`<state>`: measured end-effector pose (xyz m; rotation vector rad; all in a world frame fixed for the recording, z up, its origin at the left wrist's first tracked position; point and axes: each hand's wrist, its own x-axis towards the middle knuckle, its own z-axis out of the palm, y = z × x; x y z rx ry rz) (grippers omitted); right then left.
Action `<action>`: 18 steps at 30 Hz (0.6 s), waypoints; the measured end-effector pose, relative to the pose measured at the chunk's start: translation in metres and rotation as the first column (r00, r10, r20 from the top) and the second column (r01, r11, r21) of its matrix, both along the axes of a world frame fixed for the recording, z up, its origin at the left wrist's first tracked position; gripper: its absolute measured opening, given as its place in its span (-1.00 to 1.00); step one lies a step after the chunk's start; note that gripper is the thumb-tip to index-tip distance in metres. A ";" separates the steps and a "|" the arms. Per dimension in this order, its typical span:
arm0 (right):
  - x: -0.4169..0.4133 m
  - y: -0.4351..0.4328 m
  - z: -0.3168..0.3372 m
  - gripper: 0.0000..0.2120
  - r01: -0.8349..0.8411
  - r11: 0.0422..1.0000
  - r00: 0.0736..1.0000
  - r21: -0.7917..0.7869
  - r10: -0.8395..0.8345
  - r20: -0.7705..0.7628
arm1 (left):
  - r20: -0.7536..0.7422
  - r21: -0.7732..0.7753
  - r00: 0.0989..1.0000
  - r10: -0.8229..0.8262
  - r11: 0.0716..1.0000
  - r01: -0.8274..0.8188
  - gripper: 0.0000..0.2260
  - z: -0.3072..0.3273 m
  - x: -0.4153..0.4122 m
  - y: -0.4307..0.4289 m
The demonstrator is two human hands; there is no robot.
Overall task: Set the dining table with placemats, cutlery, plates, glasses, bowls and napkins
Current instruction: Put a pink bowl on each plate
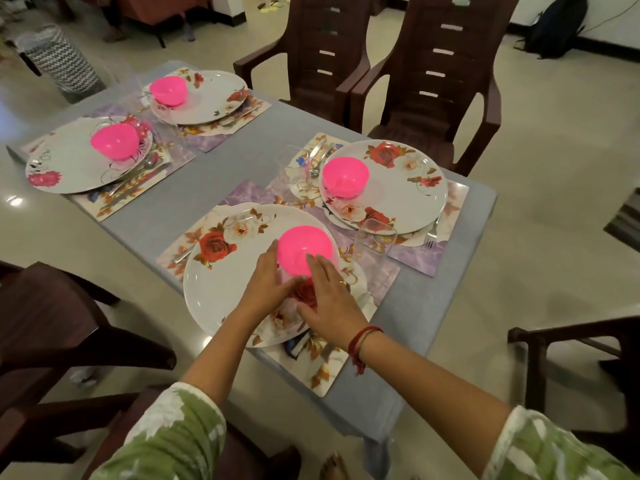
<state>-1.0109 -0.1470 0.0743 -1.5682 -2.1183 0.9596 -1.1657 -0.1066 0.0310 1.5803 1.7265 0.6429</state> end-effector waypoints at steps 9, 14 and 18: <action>0.013 -0.029 0.017 -0.34 0.048 0.991 0.970 0.126 -0.017 -0.241 | -0.028 0.081 0.994 0.106 0.991 -0.103 -0.09 0.018 0.009 -0.026; 0.041 -0.059 0.034 -0.50 0.171 0.943 0.931 0.284 -0.061 -0.359 | 0.084 0.324 0.966 0.243 0.911 -0.257 -0.28 0.044 0.040 -0.096; 0.097 -0.093 0.033 -0.71 0.373 0.852 0.876 0.367 -0.194 -0.441 | 0.139 0.423 0.986 0.097 0.894 -0.148 -0.39 0.054 0.085 -0.138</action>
